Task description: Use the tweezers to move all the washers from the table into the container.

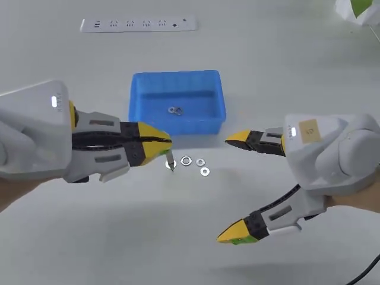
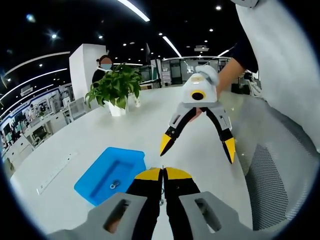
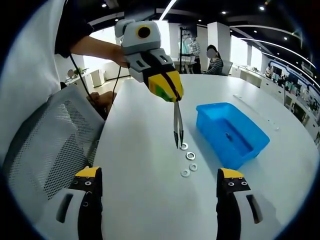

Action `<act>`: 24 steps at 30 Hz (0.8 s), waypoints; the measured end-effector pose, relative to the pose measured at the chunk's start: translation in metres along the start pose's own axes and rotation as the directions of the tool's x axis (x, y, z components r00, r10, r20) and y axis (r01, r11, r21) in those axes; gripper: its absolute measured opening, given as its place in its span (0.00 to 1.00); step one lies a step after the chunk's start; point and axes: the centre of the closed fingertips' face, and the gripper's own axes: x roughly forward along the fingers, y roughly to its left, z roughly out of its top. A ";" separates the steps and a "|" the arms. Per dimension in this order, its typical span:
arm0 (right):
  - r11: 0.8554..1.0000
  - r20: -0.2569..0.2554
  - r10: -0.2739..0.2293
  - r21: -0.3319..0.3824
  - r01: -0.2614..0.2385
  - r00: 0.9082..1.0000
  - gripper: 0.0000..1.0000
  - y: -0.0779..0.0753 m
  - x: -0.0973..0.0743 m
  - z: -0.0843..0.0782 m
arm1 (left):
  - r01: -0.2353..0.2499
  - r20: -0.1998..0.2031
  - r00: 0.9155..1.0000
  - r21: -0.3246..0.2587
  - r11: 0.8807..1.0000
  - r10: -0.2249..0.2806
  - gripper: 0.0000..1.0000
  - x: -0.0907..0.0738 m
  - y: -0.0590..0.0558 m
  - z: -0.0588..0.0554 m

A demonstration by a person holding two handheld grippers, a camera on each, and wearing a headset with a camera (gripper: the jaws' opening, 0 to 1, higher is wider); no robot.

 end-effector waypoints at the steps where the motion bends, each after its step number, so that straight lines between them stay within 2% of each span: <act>1: 1.000 0.001 -0.001 0.001 0.001 1.000 0.95 0.001 0.000 0.000 | -0.002 -0.001 1.000 0.001 1.000 0.002 0.04 0.000 0.001 0.000; 5: 1.000 -0.008 0.005 0.003 -0.005 1.000 0.95 0.003 0.001 -0.003 | -0.004 -0.011 1.000 0.010 1.000 0.004 0.04 0.001 0.001 -0.003; 12: 1.000 -0.008 0.010 0.010 -0.010 1.000 0.95 0.004 0.002 -0.003 | 0.004 -0.004 1.000 -0.005 1.000 -0.004 0.04 0.002 0.000 -0.001; 19: 1.000 0.010 0.003 0.002 -0.003 1.000 0.95 -0.004 0.006 0.008 | 0.010 -0.010 1.000 -0.014 1.000 -0.010 0.04 0.001 -0.001 -0.001; 24: 1.000 0.041 -0.004 0.006 0.004 0.999 0.92 -0.011 0.014 0.023 | 0.015 -0.009 1.000 -0.025 1.000 -0.015 0.04 0.001 -0.001 -0.001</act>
